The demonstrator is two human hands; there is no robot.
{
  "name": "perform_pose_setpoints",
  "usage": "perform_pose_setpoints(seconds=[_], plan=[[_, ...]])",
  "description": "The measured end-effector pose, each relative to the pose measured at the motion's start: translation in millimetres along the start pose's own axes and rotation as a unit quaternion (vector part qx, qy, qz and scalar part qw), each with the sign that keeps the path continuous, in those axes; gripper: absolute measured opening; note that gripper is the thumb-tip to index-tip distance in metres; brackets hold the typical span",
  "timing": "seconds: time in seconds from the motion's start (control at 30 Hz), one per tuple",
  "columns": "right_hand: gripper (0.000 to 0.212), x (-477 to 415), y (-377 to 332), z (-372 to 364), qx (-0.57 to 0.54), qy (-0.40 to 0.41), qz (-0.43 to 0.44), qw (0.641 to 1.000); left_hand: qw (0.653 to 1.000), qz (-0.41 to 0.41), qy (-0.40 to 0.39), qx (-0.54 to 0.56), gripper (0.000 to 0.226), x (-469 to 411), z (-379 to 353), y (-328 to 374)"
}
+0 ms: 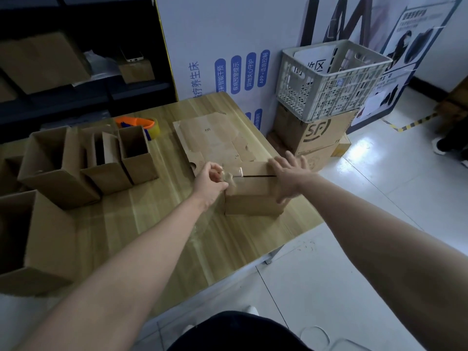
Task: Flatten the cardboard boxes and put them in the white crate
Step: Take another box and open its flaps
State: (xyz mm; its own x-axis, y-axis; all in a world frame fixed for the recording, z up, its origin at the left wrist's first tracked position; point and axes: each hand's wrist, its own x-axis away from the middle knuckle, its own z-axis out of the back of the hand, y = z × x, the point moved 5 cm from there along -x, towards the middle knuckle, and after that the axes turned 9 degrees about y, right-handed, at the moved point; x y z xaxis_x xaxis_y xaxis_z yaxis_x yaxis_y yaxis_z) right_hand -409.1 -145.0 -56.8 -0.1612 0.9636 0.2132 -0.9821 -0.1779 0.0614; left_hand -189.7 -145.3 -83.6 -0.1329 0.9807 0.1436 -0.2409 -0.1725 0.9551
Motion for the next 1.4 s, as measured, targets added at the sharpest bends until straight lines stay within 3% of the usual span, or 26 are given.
perform_pose_setpoints(seconds=[0.2,0.3,0.43,0.5,0.6,0.8,1.0,1.1,1.23,1.4], plan=[[0.129,-15,-51,-5,-0.076,0.019,0.044,0.996,0.997,0.003,-0.032,-0.066,0.022,6,-16,3],[0.126,-20,-48,-2,-0.056,0.031,0.053,0.996,0.979,-0.032,-0.013,-0.203,0.050,3,-17,4],[0.116,-30,-47,8,-0.062,0.043,0.048,0.996,0.917,-0.046,0.055,-0.393,0.097,2,-30,18],[0.117,-29,-44,2,-0.084,0.040,0.050,0.994,0.895,-0.045,0.086,-0.436,0.107,2,-35,22],[0.129,-23,-36,-9,-0.131,0.029,0.043,0.990,0.902,-0.050,0.088,-0.420,0.092,0,-41,23],[0.128,-22,-37,-9,-0.157,0.034,0.050,0.986,0.946,-0.054,0.087,-0.307,0.020,-2,-35,33],[0.119,-19,-38,-2,-0.146,0.030,0.086,0.985,0.968,-0.028,0.128,-0.214,0.014,-5,5,19],[0.116,-22,-46,0,-0.140,0.031,0.104,0.984,0.958,0.013,0.187,-0.217,0.013,-8,39,3],[0.117,-28,-25,10,-0.116,0.045,0.066,0.990,0.931,0.085,0.275,-0.225,0.014,-7,108,-34],[0.120,-36,-41,17,-0.104,0.071,0.066,0.990,0.918,0.027,0.245,-0.312,0.018,8,120,-58]])
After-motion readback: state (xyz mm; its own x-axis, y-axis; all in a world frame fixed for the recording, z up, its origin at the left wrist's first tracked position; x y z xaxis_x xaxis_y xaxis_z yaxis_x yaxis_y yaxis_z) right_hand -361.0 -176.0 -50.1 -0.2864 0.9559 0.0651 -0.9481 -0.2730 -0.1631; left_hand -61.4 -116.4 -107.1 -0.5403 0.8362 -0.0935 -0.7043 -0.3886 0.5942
